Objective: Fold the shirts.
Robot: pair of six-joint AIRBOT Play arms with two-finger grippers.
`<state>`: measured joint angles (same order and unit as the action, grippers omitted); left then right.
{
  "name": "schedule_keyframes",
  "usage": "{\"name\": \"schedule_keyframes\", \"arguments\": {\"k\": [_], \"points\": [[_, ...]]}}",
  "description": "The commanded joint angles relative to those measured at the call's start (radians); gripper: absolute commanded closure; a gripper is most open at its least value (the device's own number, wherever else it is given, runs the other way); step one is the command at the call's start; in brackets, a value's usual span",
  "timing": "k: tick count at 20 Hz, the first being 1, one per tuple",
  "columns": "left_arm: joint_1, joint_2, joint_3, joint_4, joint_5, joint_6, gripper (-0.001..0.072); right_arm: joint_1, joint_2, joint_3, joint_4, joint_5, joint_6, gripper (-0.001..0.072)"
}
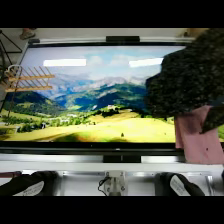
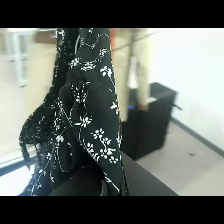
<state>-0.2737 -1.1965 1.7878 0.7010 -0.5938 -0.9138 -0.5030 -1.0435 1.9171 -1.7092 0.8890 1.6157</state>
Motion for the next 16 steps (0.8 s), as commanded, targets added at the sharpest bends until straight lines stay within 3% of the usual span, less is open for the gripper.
{"name": "schedule_keyframes", "arguments": {"k": [1,9,16], "points": [[0.000,0.000,0.000,0.000,-0.027,0.000,0.0084,-0.162,-0.008,0.010,-0.009,-0.021,0.063,0.0656],[0.000,0.000,0.000,0.000,-0.140,0.000,0.0085,-0.394,-0.052,0.014,-0.008,-0.059,0.082,0.0657],[0.000,0.001,0.000,0.000,-0.152,-0.001,0.0084,-0.557,-0.084,0.015,0.001,-0.155,0.082,0.0657]]}}
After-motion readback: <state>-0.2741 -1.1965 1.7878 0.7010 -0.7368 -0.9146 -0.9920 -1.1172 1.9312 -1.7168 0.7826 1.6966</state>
